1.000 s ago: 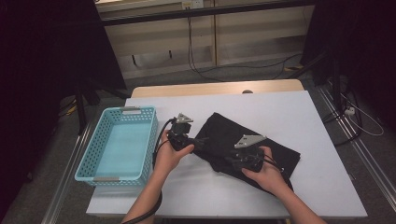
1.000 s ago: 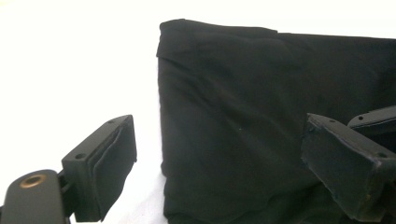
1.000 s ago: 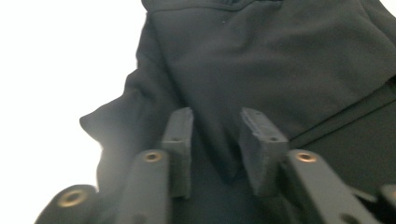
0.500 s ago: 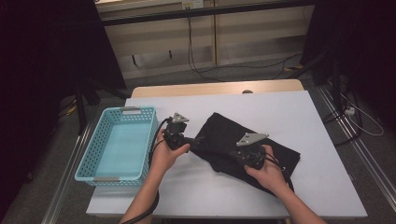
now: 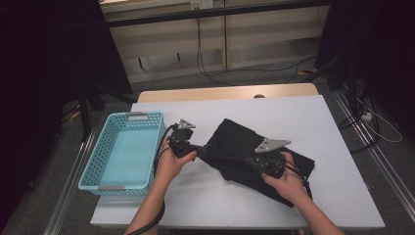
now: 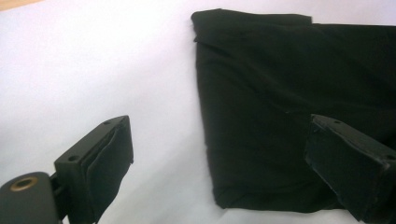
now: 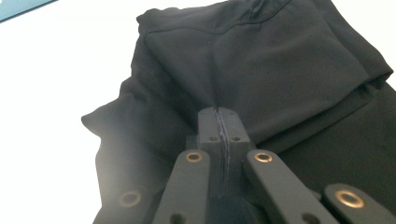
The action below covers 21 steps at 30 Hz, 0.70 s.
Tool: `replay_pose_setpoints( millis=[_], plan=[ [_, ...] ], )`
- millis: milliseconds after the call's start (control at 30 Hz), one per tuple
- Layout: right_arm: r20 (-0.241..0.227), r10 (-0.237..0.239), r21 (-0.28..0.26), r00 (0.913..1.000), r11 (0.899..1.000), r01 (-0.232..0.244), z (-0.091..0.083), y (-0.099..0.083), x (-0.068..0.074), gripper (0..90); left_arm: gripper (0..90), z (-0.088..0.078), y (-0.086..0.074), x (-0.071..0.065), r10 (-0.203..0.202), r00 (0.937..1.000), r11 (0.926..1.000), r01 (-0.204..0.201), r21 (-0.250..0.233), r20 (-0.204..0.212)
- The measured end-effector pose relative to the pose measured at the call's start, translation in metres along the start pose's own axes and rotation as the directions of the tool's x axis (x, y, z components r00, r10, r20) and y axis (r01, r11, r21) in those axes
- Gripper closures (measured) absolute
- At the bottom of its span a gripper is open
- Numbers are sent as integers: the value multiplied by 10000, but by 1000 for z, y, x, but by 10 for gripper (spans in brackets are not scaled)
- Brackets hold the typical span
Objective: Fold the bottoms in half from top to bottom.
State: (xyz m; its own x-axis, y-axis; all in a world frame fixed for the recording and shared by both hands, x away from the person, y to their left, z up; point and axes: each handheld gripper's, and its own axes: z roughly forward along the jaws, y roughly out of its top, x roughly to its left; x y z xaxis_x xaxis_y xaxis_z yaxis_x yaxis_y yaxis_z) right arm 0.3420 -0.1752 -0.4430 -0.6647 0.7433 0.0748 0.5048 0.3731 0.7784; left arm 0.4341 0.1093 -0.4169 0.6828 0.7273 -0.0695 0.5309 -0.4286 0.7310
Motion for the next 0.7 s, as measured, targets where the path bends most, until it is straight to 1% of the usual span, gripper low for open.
replay_pose_setpoints(
  millis=[67, 133, 167, 267, 367, 400, 533, 700],
  plan=[
    [-12, 43, -40, 10000, 10000, -43, -2, -1, 0, 894, 79, 1, 0, 1, -95, 9999, 10000, 95, -16, 40],
    [-29, 44, -43, 10000, 10000, -44, -4, -3, 0, 893, 78, 1, 0, 0, -92, 9999, 10000, 92, -11, 59],
    [-32, 55, -48, 10000, 10000, -55, -5, -4, 0, 894, 77, 1, 0, 0, -19, 10000, 10000, 19, 43, 97],
    [-49, 98, -94, 9999, 9999, -98, -9, -6, -1, 894, 77, 3, 1, -1, -39, 9999, 10000, 39, 49, 136],
    [-64, 170, -133, 9998, 9998, -171, -13, -8, -3, 894, 77, 4, 1, 1, -113, 9997, 9999, 111, 78, 213],
    [-54, 169, -143, 9998, 9998, -170, -14, -9, -3, 894, 76, 4, 1, 2, -192, 9995, 9998, 189, 119, 258],
    [-51, 206, -126, 9998, 9997, -206, -19, -12, -4, 894, 66, 5, 0, 4, -336, 9992, 9994, 335, 74, 233],
    [-25, 175, -101, 9998, 9998, -176, -25, -15, -3, 894, 66, 4, 0, 5, -350, 9991, 9994, 349, 60, 225]
  ],
)
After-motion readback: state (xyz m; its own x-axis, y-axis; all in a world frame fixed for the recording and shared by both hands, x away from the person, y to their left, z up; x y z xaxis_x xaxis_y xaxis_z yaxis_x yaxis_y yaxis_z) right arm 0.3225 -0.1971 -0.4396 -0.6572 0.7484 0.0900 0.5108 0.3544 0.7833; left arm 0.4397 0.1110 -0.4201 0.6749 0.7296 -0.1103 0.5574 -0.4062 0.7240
